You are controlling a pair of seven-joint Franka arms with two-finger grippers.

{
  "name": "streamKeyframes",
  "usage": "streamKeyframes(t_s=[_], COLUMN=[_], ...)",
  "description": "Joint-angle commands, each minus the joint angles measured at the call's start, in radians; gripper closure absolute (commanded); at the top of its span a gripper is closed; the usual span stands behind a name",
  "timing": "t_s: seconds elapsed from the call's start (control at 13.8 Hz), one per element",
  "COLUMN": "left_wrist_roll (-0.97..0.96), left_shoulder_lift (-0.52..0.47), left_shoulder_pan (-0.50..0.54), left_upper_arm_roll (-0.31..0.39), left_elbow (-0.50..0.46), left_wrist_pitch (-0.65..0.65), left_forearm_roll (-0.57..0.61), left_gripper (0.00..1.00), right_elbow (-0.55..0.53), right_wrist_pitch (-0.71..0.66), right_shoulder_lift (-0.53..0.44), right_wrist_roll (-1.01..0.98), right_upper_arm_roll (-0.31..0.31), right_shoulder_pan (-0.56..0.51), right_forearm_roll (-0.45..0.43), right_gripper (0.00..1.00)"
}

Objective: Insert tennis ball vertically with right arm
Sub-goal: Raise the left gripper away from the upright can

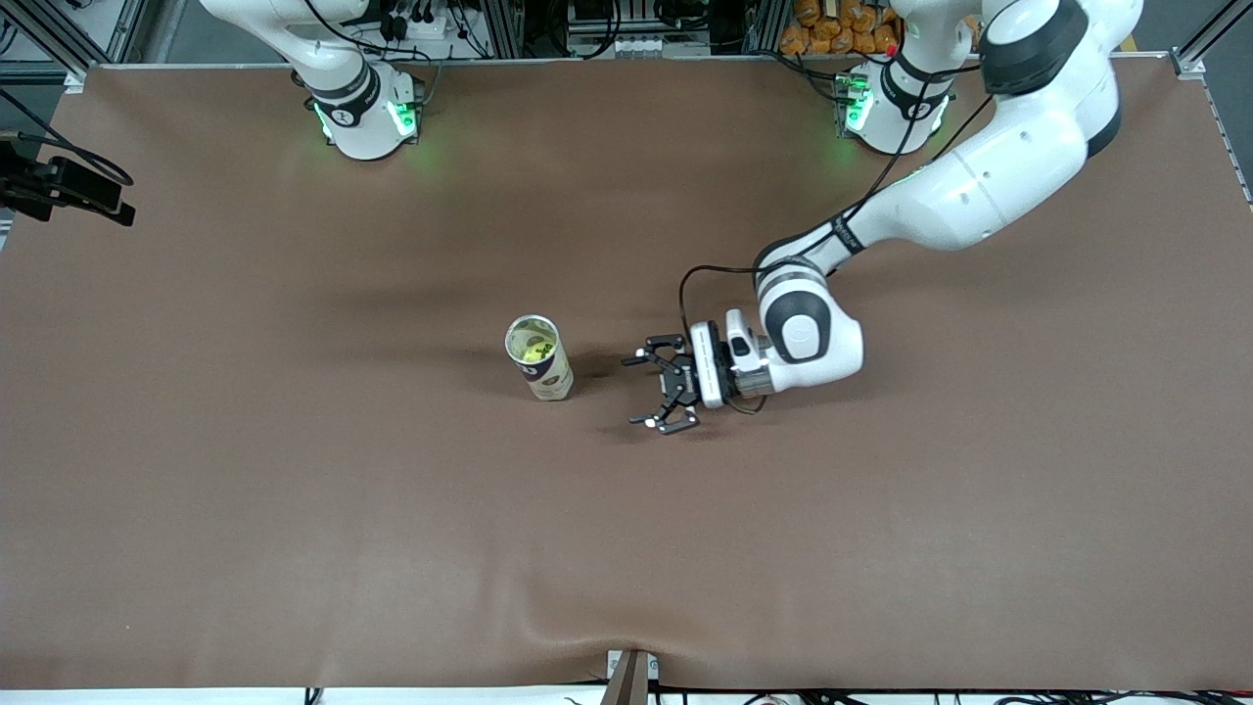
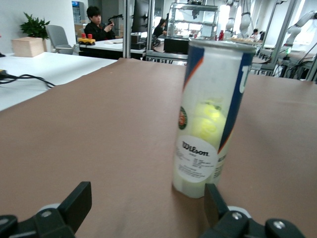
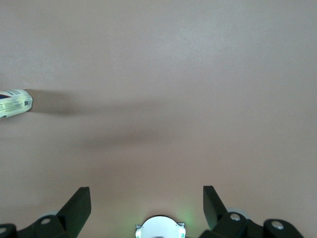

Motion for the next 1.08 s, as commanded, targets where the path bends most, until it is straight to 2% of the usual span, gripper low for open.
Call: streamKeyframes(t_s=[0.0,0.22,0.36,0.51,0.65,1.01], left_wrist_roll=[-0.033,-0.113,-0.29,-0.462,-0.679,-1.181], left_shoulder_lift=[-0.121,-0.233,-0.329,-0.371,-0.406,-0.449], left_shoulder_pan=[0.038,0.02,0.02,0.034,0.026,0.034], left_upper_arm_roll=[0.029,0.133,0.187,0.204,0.264,0.313], left_elbow=[-0.083,-0.109,-0.162,-0.19,-0.188,-0.185], left_wrist_pitch=[0.012,0.012,0.008,-0.032,-0.112,-0.21], left_forearm_roll=[0.013,0.163,0.31,0.407,0.525,0.801], left_gripper=[0.0,0.0,0.0,0.0,0.0,0.0], right_elbow=[-0.015,-0.018,-0.015,-0.021,-0.015,-0.008], right_wrist_pitch=[0.004,0.001,0.013,0.025,0.041,0.078], right_shoulder_lift=[-0.023,-0.023,-0.02,-0.015,0.003,0.0], right_wrist_roll=[-0.014,-0.015,-0.015,-0.014,-0.006,0.002], right_upper_arm_roll=[0.0,0.0,-0.001,-0.003,-0.004,-0.006], right_shoulder_pan=[0.007,0.007,0.004,0.004,0.001,0.003], right_forearm_roll=[-0.024,-0.024,-0.026,-0.026,-0.016,-0.009], right_gripper=[0.0,0.0,0.0,0.0,0.0,0.0])
